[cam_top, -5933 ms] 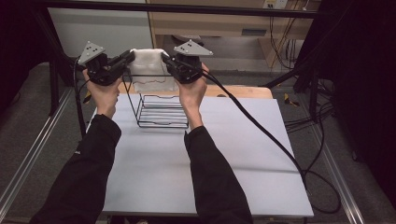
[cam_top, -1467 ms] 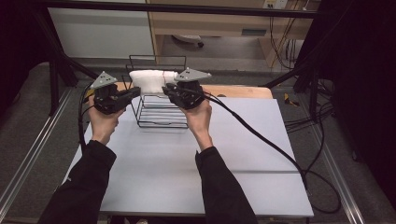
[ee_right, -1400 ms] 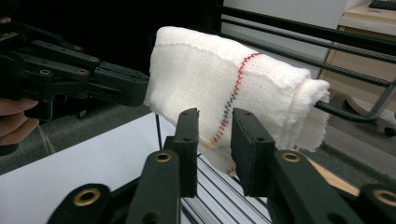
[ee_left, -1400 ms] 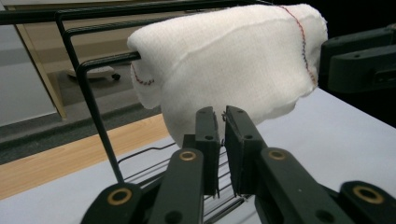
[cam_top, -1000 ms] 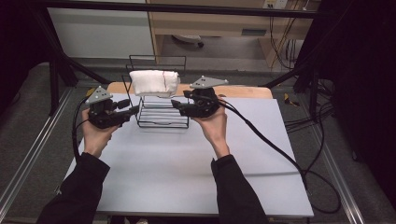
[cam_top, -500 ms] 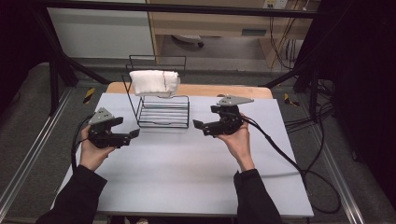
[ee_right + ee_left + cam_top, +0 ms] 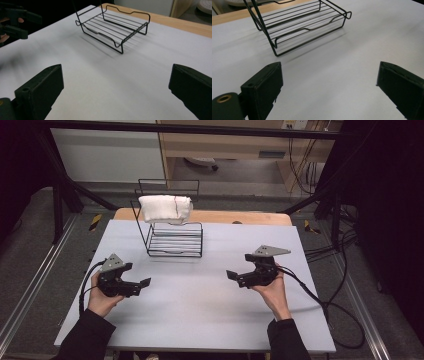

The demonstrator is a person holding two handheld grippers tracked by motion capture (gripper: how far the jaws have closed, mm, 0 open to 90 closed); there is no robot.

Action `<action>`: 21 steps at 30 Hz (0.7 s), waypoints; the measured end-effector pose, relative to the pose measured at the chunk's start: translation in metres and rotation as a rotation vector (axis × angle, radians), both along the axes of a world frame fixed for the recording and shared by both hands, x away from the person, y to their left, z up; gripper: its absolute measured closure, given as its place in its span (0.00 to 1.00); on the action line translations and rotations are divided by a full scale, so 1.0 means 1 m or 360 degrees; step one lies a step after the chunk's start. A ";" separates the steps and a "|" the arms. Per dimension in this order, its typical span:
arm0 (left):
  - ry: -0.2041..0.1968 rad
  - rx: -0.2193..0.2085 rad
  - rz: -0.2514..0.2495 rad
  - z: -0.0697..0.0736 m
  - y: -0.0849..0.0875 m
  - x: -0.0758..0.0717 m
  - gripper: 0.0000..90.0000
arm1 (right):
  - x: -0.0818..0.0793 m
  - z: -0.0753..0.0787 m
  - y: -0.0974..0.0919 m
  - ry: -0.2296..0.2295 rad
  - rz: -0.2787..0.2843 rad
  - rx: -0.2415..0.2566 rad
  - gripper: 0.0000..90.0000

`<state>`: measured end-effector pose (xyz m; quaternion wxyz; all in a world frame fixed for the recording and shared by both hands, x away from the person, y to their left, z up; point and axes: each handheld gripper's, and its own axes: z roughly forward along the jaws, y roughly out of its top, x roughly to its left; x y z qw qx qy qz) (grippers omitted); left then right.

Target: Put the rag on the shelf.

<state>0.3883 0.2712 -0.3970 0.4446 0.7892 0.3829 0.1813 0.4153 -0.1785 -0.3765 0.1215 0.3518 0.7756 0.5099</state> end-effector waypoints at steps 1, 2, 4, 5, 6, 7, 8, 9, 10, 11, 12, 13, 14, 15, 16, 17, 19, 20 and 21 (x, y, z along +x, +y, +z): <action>0.0004 -0.0001 -0.0009 -0.002 0.001 -0.001 0.07 | -0.002 -0.003 -0.003 -0.0001 0.0004 -0.0007 0.00; 0.0013 -0.0005 -0.0015 -0.005 0.001 -0.002 0.07 | -0.004 -0.007 -0.006 0.0000 0.0004 -0.0016 0.00; 0.0023 0.0006 -0.0026 -0.008 0.002 -0.005 0.07 | -0.008 -0.014 -0.011 0.0026 -0.0003 -0.0021 0.00; 0.0023 0.0009 -0.0024 -0.010 0.003 -0.006 0.07 | -0.010 -0.017 -0.014 0.0036 -0.0007 -0.0026 0.00; 0.0024 0.0015 -0.0027 -0.011 0.004 -0.007 0.07 | -0.012 -0.020 -0.017 0.0049 -0.0009 -0.0027 0.00; 0.0023 0.0014 -0.0027 -0.012 0.005 -0.008 0.07 | -0.014 -0.024 -0.020 0.0059 -0.0013 -0.0029 0.00; 0.0021 0.0019 -0.0026 -0.013 0.006 -0.010 0.07 | -0.015 -0.027 -0.023 0.0064 -0.0015 -0.0034 0.00; 0.0021 0.0015 -0.0026 -0.014 0.008 -0.011 0.07 | -0.017 -0.031 -0.026 0.0068 -0.0016 -0.0039 0.00; 0.0022 0.0016 -0.0028 -0.015 0.009 -0.012 0.08 | -0.019 -0.034 -0.030 0.0076 -0.0019 -0.0047 0.00; 0.0024 0.0018 -0.0028 -0.016 0.010 -0.013 0.08 | -0.021 -0.036 -0.033 0.0087 -0.0026 -0.0046 0.00; 0.0022 0.0014 -0.0026 -0.017 0.011 -0.014 0.08 | -0.023 -0.039 -0.036 0.0088 -0.0029 -0.0047 0.00; 0.0022 0.0013 -0.0026 -0.018 0.012 -0.015 0.08 | -0.025 -0.042 -0.040 0.0092 -0.0036 -0.0039 0.00; 0.0025 0.0014 -0.0031 -0.019 0.013 -0.016 0.08 | -0.027 -0.044 -0.043 0.0091 -0.0040 -0.0035 0.00; 0.0025 0.0009 -0.0032 -0.019 0.014 -0.016 0.08 | -0.029 -0.047 -0.047 0.0096 -0.0045 -0.0038 0.00; 0.0026 0.0009 -0.0035 -0.020 0.015 -0.017 0.08 | -0.031 -0.049 -0.050 0.0100 -0.0048 -0.0042 0.00; 0.0025 0.0009 -0.0034 -0.021 0.015 -0.017 0.08 | -0.033 -0.051 -0.054 0.0105 -0.0054 -0.0051 0.00; 0.0030 0.0013 -0.0034 -0.022 0.016 -0.018 0.08 | -0.036 -0.055 -0.060 0.0111 -0.0069 -0.0052 0.00; 0.0031 0.0016 -0.0039 -0.024 0.016 -0.018 0.08 | -0.038 -0.057 -0.064 0.0122 -0.0076 -0.0043 0.00; 0.0034 0.0025 -0.0043 -0.025 0.016 -0.018 0.08 | -0.040 -0.059 -0.067 0.0121 -0.0083 -0.0042 0.00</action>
